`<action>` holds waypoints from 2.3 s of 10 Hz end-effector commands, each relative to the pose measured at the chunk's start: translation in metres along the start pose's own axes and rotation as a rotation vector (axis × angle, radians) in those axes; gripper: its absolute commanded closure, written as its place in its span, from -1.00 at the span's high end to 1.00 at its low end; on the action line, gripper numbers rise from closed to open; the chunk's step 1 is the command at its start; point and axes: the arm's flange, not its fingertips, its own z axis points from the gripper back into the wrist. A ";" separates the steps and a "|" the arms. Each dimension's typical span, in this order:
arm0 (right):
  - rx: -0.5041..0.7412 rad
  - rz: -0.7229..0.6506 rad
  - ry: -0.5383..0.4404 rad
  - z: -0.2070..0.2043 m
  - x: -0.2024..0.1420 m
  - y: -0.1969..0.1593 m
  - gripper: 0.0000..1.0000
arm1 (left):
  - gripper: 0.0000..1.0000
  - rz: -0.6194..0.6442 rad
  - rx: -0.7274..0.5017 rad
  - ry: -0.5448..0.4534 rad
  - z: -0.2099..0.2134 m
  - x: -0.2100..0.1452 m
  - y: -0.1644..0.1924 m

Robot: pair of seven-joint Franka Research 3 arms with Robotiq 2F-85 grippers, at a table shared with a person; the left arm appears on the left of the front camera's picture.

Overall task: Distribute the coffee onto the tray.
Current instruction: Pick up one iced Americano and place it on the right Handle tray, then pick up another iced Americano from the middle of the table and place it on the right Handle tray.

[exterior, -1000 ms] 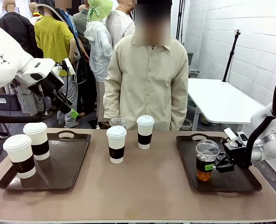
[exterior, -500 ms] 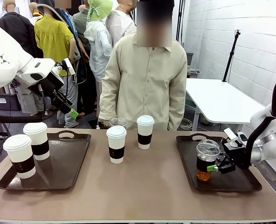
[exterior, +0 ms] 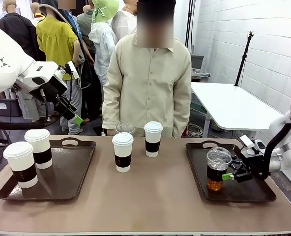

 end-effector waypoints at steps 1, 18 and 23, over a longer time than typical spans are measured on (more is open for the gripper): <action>0.018 -0.048 0.025 0.013 0.000 0.005 1.00 | 1.00 0.002 -0.008 -0.006 0.000 -0.001 0.001; -0.086 -0.085 0.029 0.049 -0.015 0.012 1.00 | 1.00 0.002 -0.008 -0.006 0.000 -0.001 0.001; -0.135 -0.082 0.032 0.077 -0.007 -0.001 1.00 | 1.00 0.002 -0.008 -0.006 0.000 -0.001 0.001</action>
